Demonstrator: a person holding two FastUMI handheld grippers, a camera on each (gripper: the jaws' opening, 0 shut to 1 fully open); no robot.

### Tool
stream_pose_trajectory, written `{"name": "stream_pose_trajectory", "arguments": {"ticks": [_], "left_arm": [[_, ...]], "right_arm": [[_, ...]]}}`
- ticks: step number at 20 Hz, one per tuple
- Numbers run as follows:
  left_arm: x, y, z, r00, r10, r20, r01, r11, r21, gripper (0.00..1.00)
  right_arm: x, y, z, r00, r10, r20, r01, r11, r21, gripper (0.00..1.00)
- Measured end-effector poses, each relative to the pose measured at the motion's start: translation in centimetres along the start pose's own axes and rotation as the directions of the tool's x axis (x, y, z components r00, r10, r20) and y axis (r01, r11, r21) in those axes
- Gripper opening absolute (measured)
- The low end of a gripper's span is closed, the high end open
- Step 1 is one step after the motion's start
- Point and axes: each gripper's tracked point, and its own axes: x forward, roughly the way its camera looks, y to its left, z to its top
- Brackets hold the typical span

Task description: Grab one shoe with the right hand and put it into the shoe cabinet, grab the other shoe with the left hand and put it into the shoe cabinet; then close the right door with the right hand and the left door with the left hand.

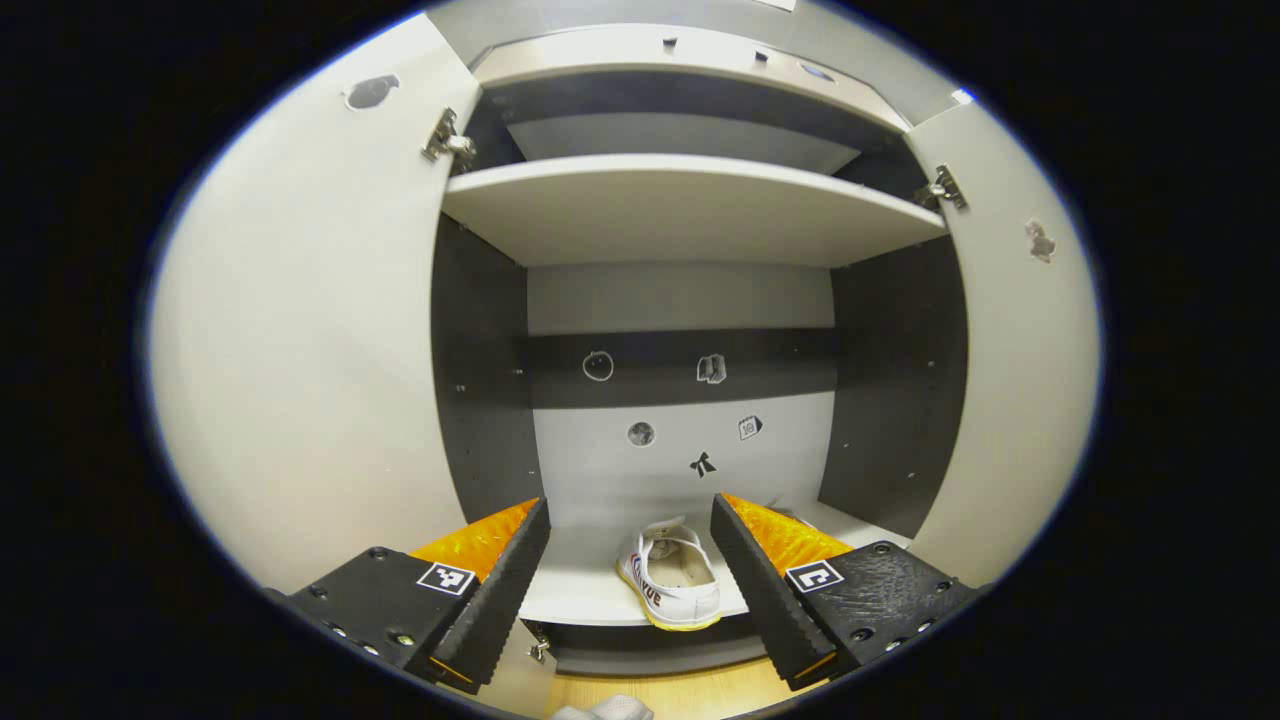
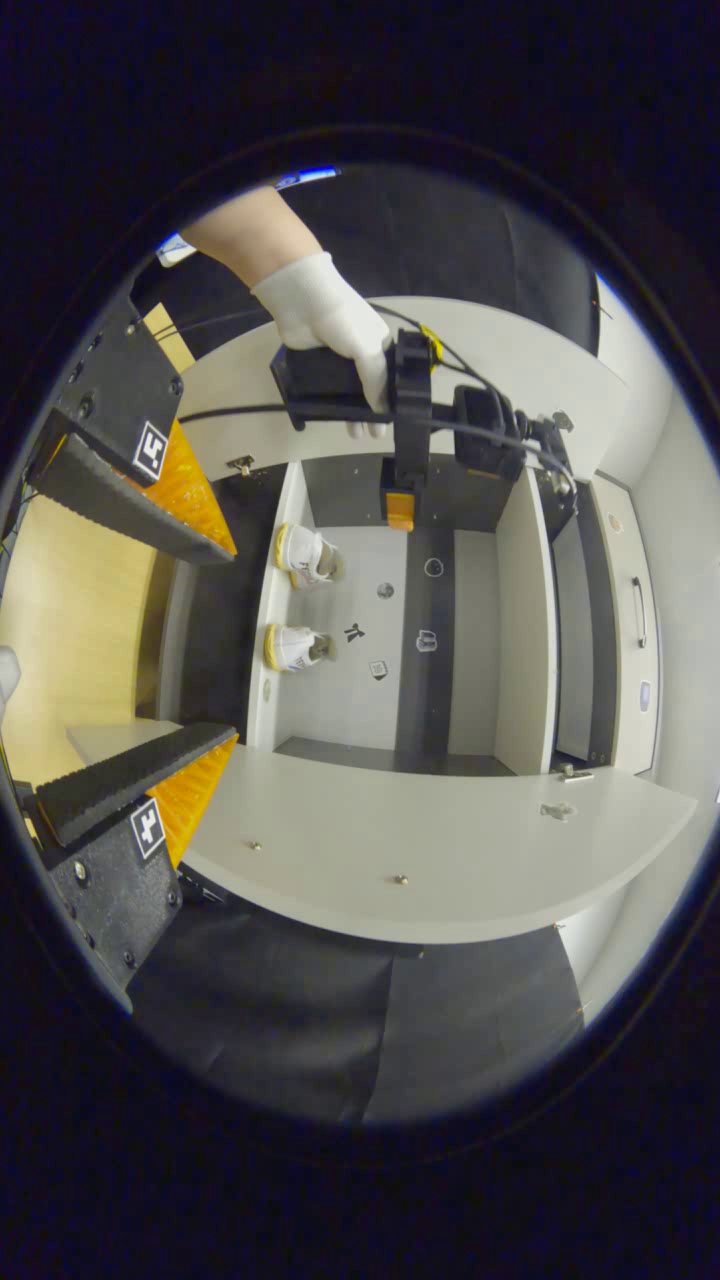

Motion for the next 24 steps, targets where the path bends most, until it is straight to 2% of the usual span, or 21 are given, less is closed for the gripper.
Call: {"name": "stream_pose_trajectory", "arguments": {"ticks": [5,10,14,20,24], "left_arm": [[-7.6,-0.3,1.2,0.997,-0.010,0.082,0.009,1.000,0.018,0.97],[-14.5,1.0,0.5,0.995,-0.002,0.097,0.001,1.000,0.011,0.96],[-19.4,3.0,-1.8,0.993,0.047,0.106,-0.046,0.999,-0.012,0.96],[-23.0,3.1,-6.4,0.998,0.061,0.025,-0.061,0.998,-0.002,0.97],[-23.5,2.0,-6.9,0.998,0.048,0.027,-0.048,0.999,-0.006,0.97]], "right_arm": [[-1.8,-0.8,1.2,0.999,-0.038,0.036,0.037,0.999,0.022,1.00],[-3.6,-1.8,2.4,0.994,-0.078,0.075,0.075,0.996,0.046,1.00],[-4.8,-2.0,2.5,0.990,-0.106,0.092,0.101,0.993,0.059,1.00],[-6.3,-3.7,1.9,0.986,-0.142,0.084,0.136,0.988,0.076,1.00],[-7.3,-8.3,2.6,0.973,-0.213,0.095,0.206,0.976,0.076,1.00]]}}
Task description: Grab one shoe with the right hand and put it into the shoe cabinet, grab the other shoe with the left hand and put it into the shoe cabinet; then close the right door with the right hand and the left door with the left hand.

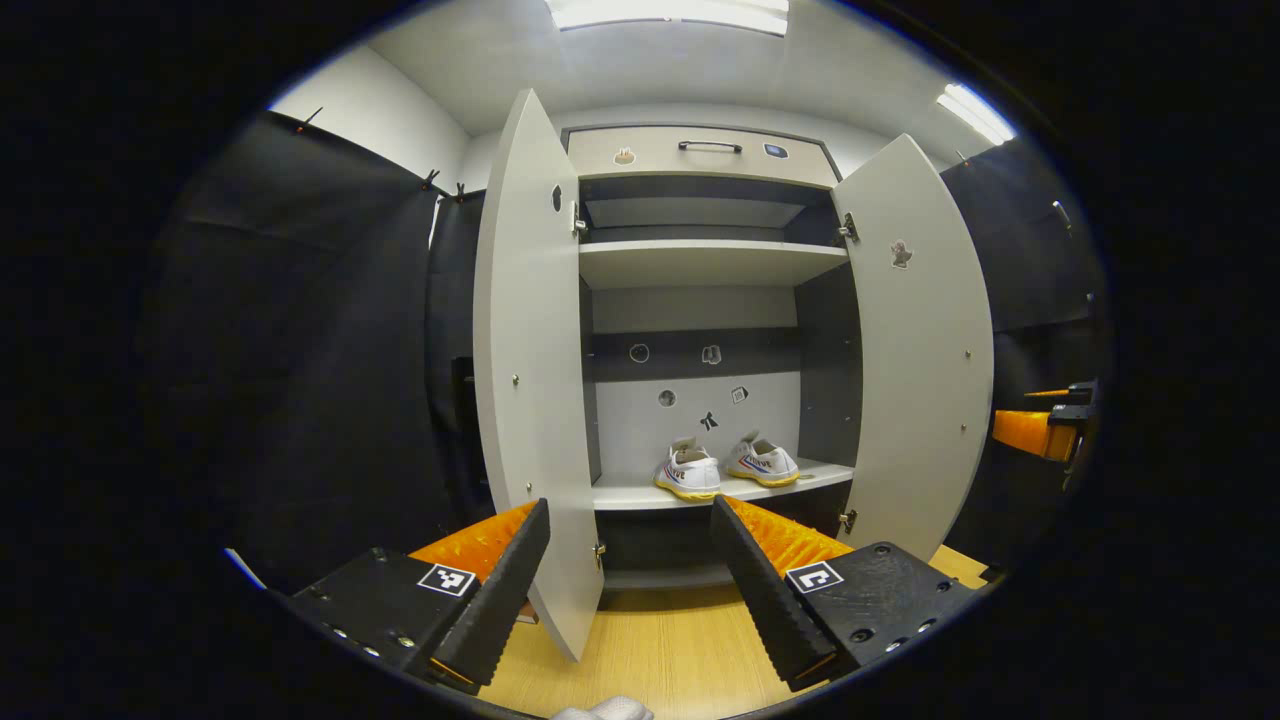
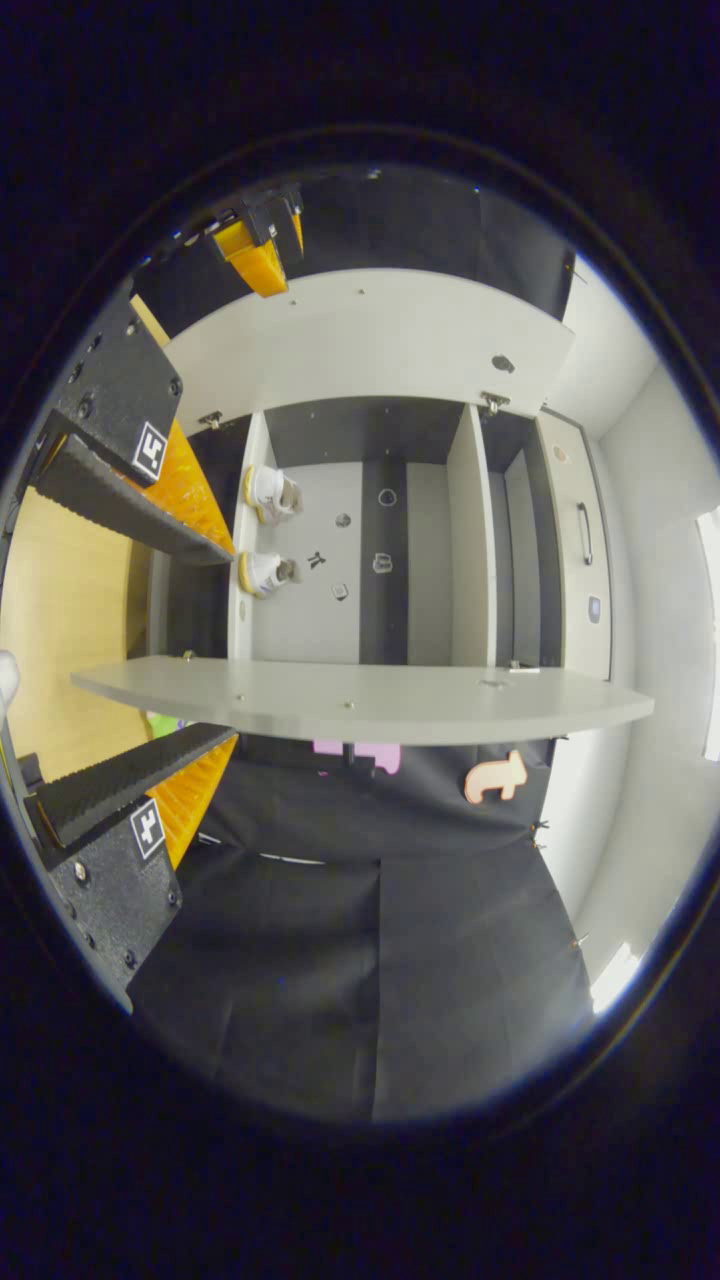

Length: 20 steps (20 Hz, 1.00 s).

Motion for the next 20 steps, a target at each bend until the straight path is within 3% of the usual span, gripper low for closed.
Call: {"name": "stream_pose_trajectory", "arguments": {"ticks": [2,5,8,14,20], "left_arm": [[-0.2,-0.5,-0.3,1.000,0.001,-0.004,-0.001,1.000,0.013,1.00],[-0.5,-1.8,-0.4,1.000,-0.001,-0.001,0.001,1.000,0.019,0.97],[-0.8,-2.8,-0.6,1.000,0.011,-0.011,-0.011,1.000,0.012,0.97],[-1.5,-4.5,-0.4,0.999,0.042,-0.005,-0.042,0.999,0.017,0.97],[-1.4,-5.5,-0.5,0.999,0.051,-0.013,-0.051,0.999,0.009,0.97]], "right_arm": [[0.4,-3.2,0.7,0.999,-0.050,0.013,0.050,0.999,-0.003,1.00],[1.8,-7.9,1.7,0.992,-0.123,0.033,0.123,0.992,-0.003,1.00],[4.1,-11.1,2.2,0.987,-0.157,0.026,0.157,0.988,0.014,1.00],[9.1,-12.5,2.4,0.994,-0.110,-0.001,0.110,0.993,0.040,1.00],[10.0,-11.3,2.8,0.999,-0.038,0.007,0.037,0.999,0.034,0.96]]}}
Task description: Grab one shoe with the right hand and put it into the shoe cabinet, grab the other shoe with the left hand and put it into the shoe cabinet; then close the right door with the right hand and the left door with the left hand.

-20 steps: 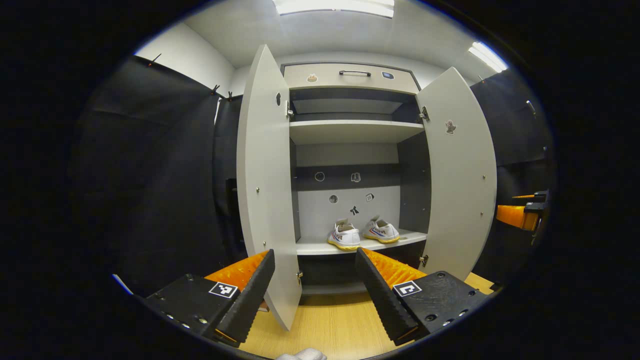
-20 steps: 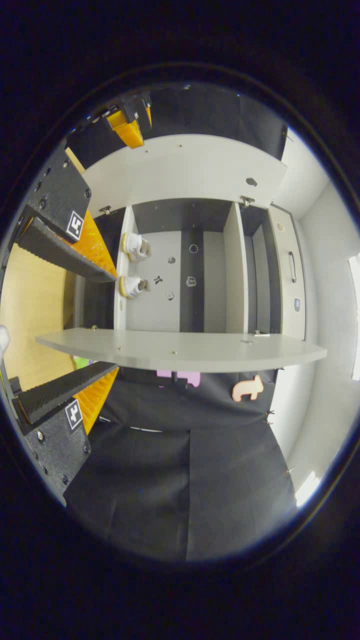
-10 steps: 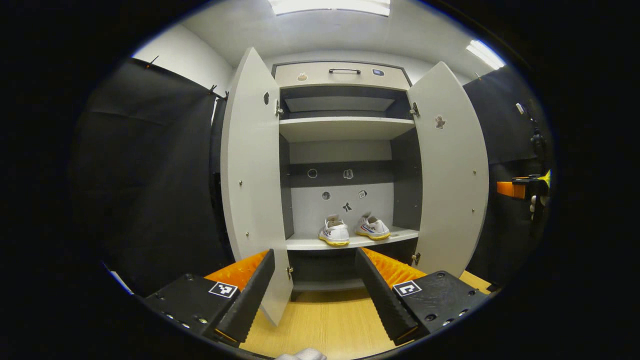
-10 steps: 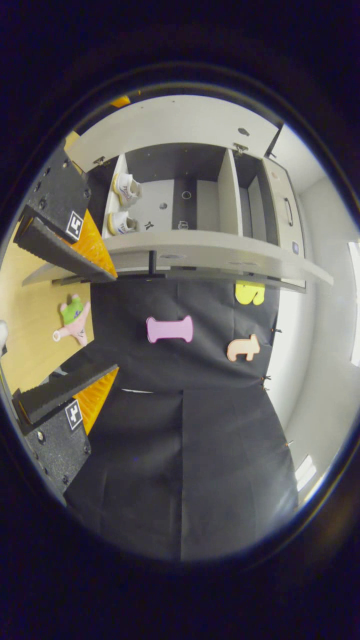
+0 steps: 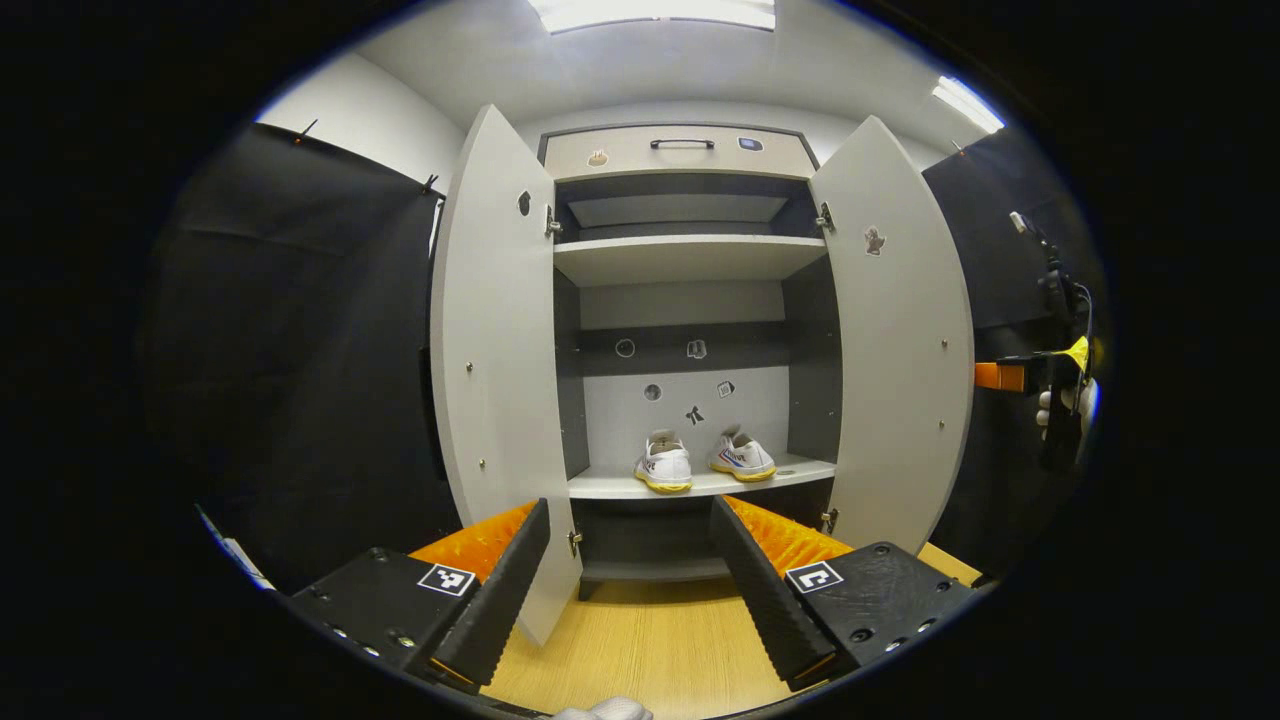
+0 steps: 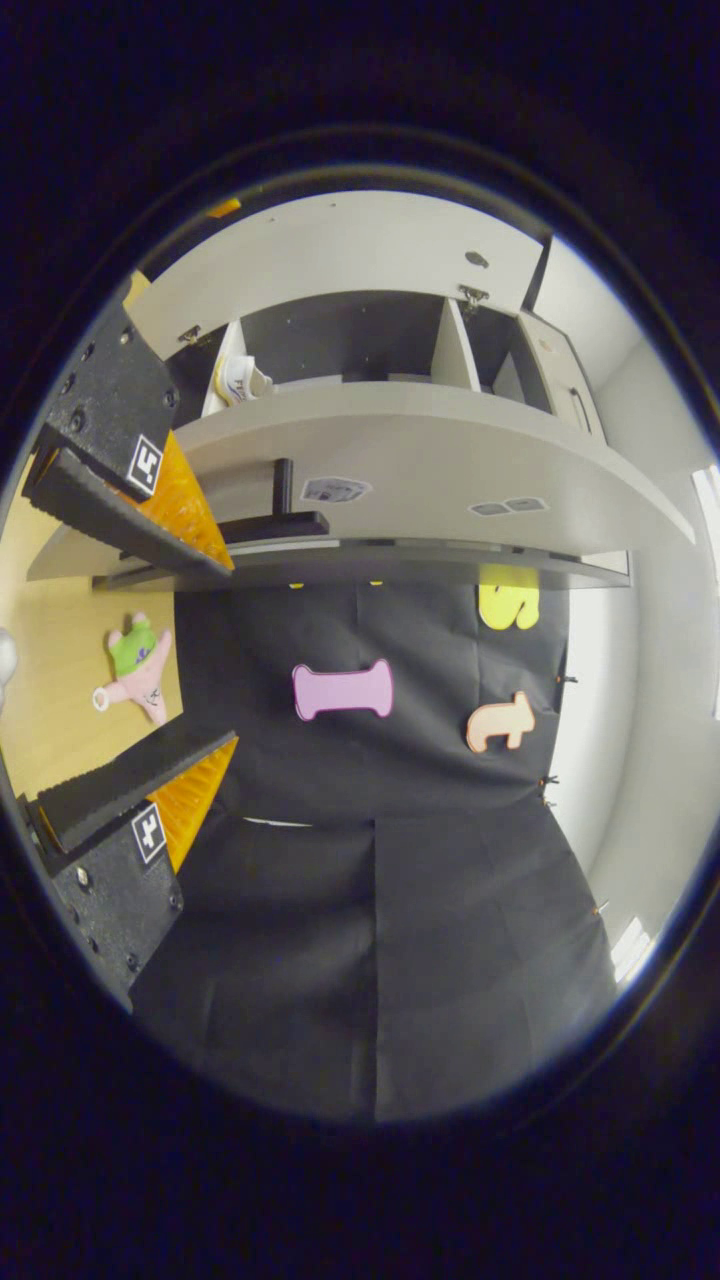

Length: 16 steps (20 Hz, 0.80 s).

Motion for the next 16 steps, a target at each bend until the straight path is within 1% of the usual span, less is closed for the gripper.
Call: {"name": "stream_pose_trajectory", "arguments": {"ticks": [1,2,3,6,7,8,9,11,14,16], "left_arm": [[0.2,0.0,0.0,1.000,0.000,-0.001,0.000,1.000,0.000,0.97],[0.3,-0.1,0.1,1.000,-0.001,-0.001,0.001,1.000,-0.001,0.97],[0.3,-0.1,0.1,1.000,-0.004,-0.002,0.004,1.000,-0.004,0.97],[0.5,0.0,0.1,1.000,-0.011,-0.006,0.011,1.000,-0.002,0.97],[0.5,0.2,0.2,1.000,-0.007,-0.004,0.007,1.000,0.000,1.00],[0.5,0.4,0.3,1.000,-0.005,-0.005,0.005,1.000,0.003,1.00],[0.3,0.6,0.2,1.000,0.001,-0.008,-0.001,1.000,0.003,0.97],[0.1,1.2,0.3,1.000,0.012,-0.009,-0.012,1.000,0.004,0.97],[-0.3,2.4,0.3,0.999,0.037,-0.013,-0.036,0.999,0.009,0.97],[-0.6,3.2,0.1,0.998,0.055,-0.018,-0.055,0.998,0.011,0.97]], "right_arm": [[-0.1,0.1,-0.1,1.000,0.000,-0.005,0.000,1.000,-0.008,0.96],[-0.2,0.4,0.1,1.000,0.003,-0.003,-0.003,1.000,-0.011,0.89],[-0.2,0.8,0.0,1.000,0.012,-0.006,-0.012,1.000,-0.010,0.96],[-0.6,3.1,-0.1,0.999,0.049,-0.003,-0.049,0.999,0.003,0.96],[-0.7,4.1,-0.3,0.998,0.067,-0.006,-0.067,0.998,0.000,0.96],[-0.8,5.1,-0.2,0.996,0.086,-0.004,-0.086,0.996,-0.002,0.96],[-0.8,6.3,-0.3,0.994,0.106,-0.005,-0.106,0.994,-0.006,0.96],[-0.7,8.6,-0.3,0.988,0.152,-0.002,-0.152,0.988,-0.007,0.96],[0.0,12.6,-0.4,0.976,0.217,-0.004,-0.217,0.976,-0.008,0.96],[0.7,15.6,-0.5,0.962,0.273,-0.013,-0.274,0.962,-0.009,0.96]]}}
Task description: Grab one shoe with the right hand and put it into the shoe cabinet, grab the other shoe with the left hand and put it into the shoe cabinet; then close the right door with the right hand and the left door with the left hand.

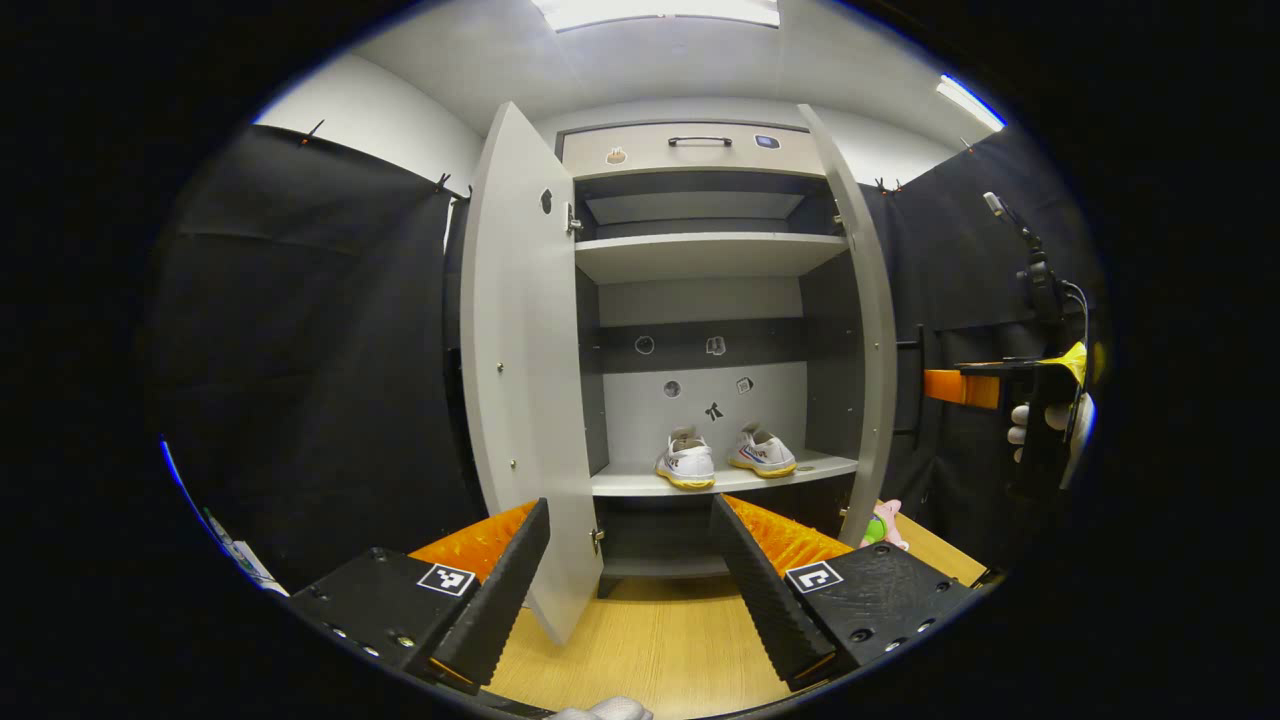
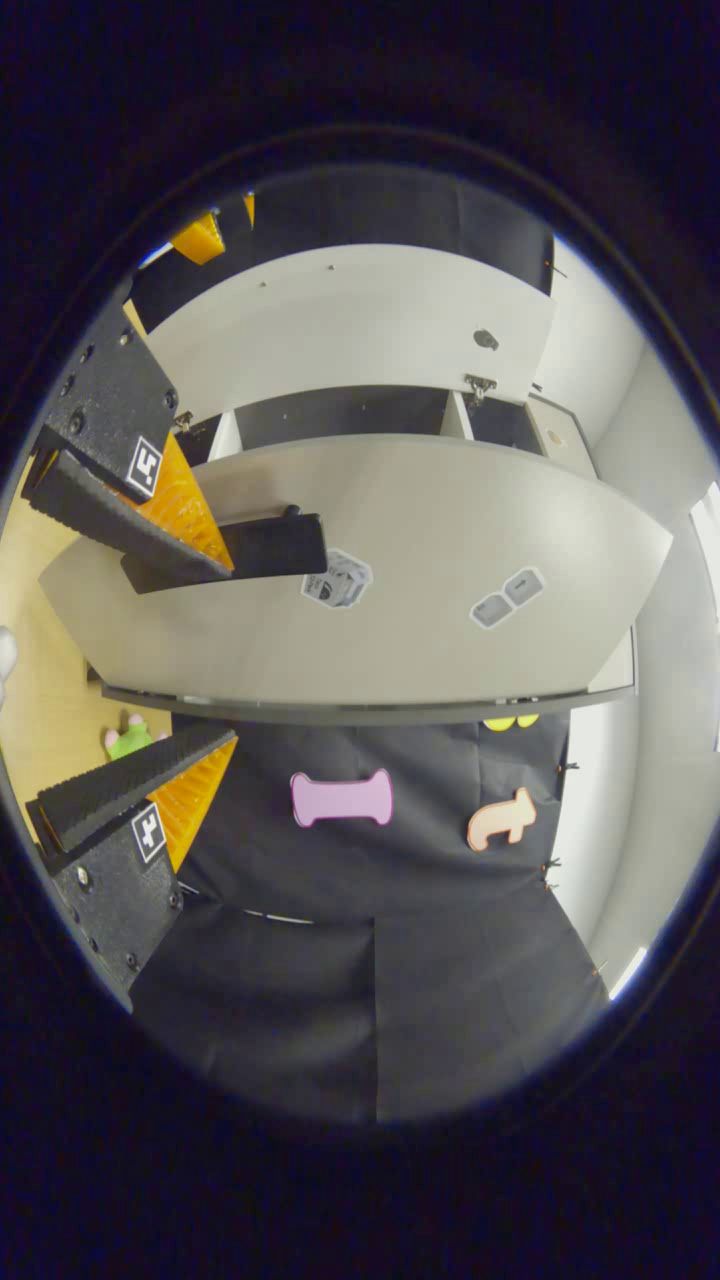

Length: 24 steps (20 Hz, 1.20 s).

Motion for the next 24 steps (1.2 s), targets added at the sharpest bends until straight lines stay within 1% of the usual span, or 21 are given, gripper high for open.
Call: {"name": "stream_pose_trajectory", "arguments": {"ticks": [1,2,3,4,5,6,8,9,10,11,12,13,14,15,16,17,18,19,20,21,24], "left_arm": [[-0.1,0.3,-0.2,1.000,0.004,-0.007,-0.004,1.000,-0.003,0.96],[-0.2,0.6,-0.1,1.000,0.009,-0.008,-0.009,1.000,-0.004,0.97],[-0.4,0.8,-0.2,1.000,0.011,-0.011,-0.011,1.000,-0.005,0.97],[-0.4,1.0,-0.1,1.000,0.014,-0.009,-0.014,1.000,-0.006,0.97],[-0.4,1.2,0.0,1.000,0.013,-0.008,-0.013,1.000,-0.008,1.00],[-0.4,1.3,-0.1,1.000,0.009,-0.015,-0.009,1.000,-0.010,0.97],[-0.4,1.7,-0.2,1.000,0.005,-0.016,-0.005,1.000,-0.018,1.00],[-0.4,2.0,-0.3,1.000,0.004,-0.018,-0.004,1.000,-0.020,1.00],[-0.4,2.3,-0.3,1.000,0.000,-0.018,0.000,1.000,-0.022,0.97],[-0.4,2.6,-0.2,1.000,-0.001,-0.018,0.000,1.000,-0.024,1.00],[-0.4,2.9,-0.2,1.000,-0.004,-0.013,0.003,1.000,-0.023,0.97],[-0.5,3.5,-0.2,1.000,-0.001,-0.012,0.000,1.000,-0.020,1.00],[-0.5,4.1,-0.2,1.000,0.000,-0.012,0.000,1.000,-0.017,0.97],[-0.6,4.7,-0.2,1.000,0.001,-0.009,-0.002,1.000,-0.016,0.97],[-0.5,5.4,-0.1,1.000,0.005,-0.007,-0.005,1.000,-0.015,1.00],[-0.3,6.2,-0.1,1.000,0.005,-0.005,-0.005,1.000,-0.014,0.97],[-0.2,7.0,-0.1,1.000,0.010,-0.004,-0.010,1.000,-0.012,1.00],[0.0,7.9,-0.1,1.000,0.011,0.002,-0.011,1.000,-0.011,0.97],[0.2,8.7,0.0,1.000,0.013,0.007,-0.013,1.000,-0.010,1.00],[0.5,9.6,0.1,1.000,0.018,0.011,-0.018,1.000,-0.009,0.97],[1.5,12.6,0.2,0.999,0.038,0.025,-0.038,0.999,-0.007,0.97]], "right_arm": [[0.5,1.4,-0.2,0.999,0.035,-0.007,-0.035,0.999,0.007,0.96],[0.9,2.3,-0.4,0.999,0.045,-0.011,-0.044,0.999,0.013,0.97],[1.1,2.5,-0.4,0.999,0.041,-0.011,-0.041,0.999,0.014,1.00],[0.9,2.9,-0.4,0.999,0.039,-0.010,-0.039,0.999,0.016,1.00],[0.8,3.3,-0.6,0.999,0.043,-0.008,-0.043,0.999,0.018,1.00],[0.5,3.6,-0.5,0.999,0.043,-0.007,-0.043,0.999,0.020,0.99],[-0.1,4.0,-0.5,0.999,0.041,-0.005,-0.041,0.999,0.014,1.00],[-0.5,4.3,-0.4,0.999,0.041,-0.004,-0.041,0.999,0.010,0.99],[-0.8,4.6,-0.4,0.999,0.039,-0.004,-0.039,0.999,0.007,1.00],[-1.3,5.0,-0.5,0.999,0.039,-0.003,-0.039,0.999,0.006,0.99],[-1.8,5.4,-0.6,0.999,0.042,-0.001,-0.042,0.999,0.003,0.99],[-2.3,5.9,-0.7,0.999,0.043,0.000,-0.043,0.999,-0.002,0.99],[-2.9,6.4,-1.0,0.999,0.044,-0.001,-0.044,0.999,-0.010,0.99],[-3.4,6.9,-1.3,0.999,0.044,-0.004,-0.044,0.999,-0.021,0.99],[-4.0,7.5,-1.8,0.999,0.044,-0.011,-0.045,0.999,-0.030,0.99],[-4.4,8.1,-2.2,0.999,0.045,-0.017,-0.045,0.998,-0.037,0.99],[-5.0,8.7,-2.7,0.999,0.045,-0.024,-0.046,0.998,-0.038,0.99],[-5.5,9.4,-3.2,0.998,0.050,-0.031,-0.051,0.998,-0.039,0.99],[-6.1,10.2,-3.4,0.998,0.051,-0.036,-0.052,0.998,-0.041,0.99],[-6.8,10.6,-3.9,0.998,0.046,-0.046,-0.049,0.998,-0.048,1.00],[-8.6,12.1,-4.6,0.998,0.029,-0.056,-0.032,0.998,-0.056,0.99]]}}
